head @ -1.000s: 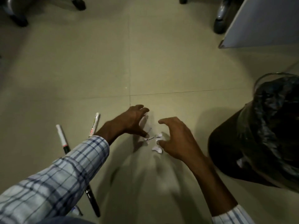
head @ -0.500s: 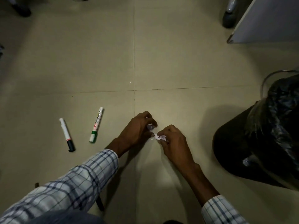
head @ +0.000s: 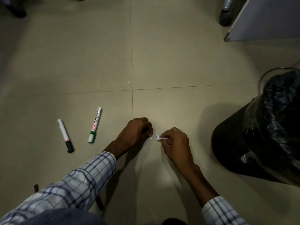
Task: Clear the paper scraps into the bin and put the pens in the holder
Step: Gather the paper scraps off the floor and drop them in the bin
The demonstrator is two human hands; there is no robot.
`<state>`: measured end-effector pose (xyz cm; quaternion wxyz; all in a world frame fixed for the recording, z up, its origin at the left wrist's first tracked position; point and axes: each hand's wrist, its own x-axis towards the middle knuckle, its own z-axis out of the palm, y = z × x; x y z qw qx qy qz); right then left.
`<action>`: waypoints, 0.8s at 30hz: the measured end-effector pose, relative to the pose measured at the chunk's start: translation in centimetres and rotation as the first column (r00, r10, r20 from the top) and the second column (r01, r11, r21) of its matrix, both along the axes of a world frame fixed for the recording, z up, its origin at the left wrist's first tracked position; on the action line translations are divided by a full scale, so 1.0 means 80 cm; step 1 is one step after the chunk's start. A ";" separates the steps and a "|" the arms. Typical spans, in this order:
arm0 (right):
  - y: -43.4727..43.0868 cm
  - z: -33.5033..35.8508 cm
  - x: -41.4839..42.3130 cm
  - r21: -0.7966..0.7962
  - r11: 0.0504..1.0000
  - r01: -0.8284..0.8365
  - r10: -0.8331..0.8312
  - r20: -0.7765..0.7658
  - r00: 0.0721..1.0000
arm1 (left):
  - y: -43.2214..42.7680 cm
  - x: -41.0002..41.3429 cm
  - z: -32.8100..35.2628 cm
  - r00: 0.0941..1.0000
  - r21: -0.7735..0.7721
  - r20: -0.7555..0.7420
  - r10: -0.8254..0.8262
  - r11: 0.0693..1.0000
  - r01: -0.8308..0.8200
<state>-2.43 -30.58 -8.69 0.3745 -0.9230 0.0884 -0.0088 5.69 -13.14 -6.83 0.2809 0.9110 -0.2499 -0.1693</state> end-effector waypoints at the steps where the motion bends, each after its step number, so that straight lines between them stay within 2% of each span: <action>1: -0.003 0.001 -0.001 0.009 1.000 0.016 -0.016 -0.001 1.000 | 0.004 0.000 0.002 1.000 0.002 -0.014 0.009 1.000 -0.009; 5: -0.012 0.013 -0.004 0.053 0.996 0.078 -0.079 0.023 0.997 | 0.014 -0.005 0.010 0.998 -0.022 -0.047 0.045 0.999 -0.046; 8: -0.012 0.026 -0.005 0.107 0.987 0.120 -0.123 0.023 0.992 | 0.008 -0.010 0.014 0.998 -0.033 -0.069 0.001 0.999 -0.003; 13: -0.009 0.072 -0.012 0.117 0.984 0.132 -0.134 0.012 0.991 | -0.006 0.000 0.037 1.000 -0.058 -0.013 -0.012 0.998 0.011; 19: -0.021 0.209 -0.019 0.179 0.982 0.060 -0.107 0.268 0.957 | -0.047 0.037 0.134 0.992 -0.272 0.124 0.035 0.962 0.000; 24: -0.076 0.325 -0.035 0.280 0.956 0.084 -0.198 0.409 0.891 | -0.131 0.045 0.252 0.971 -0.392 0.217 -0.099 0.902 0.180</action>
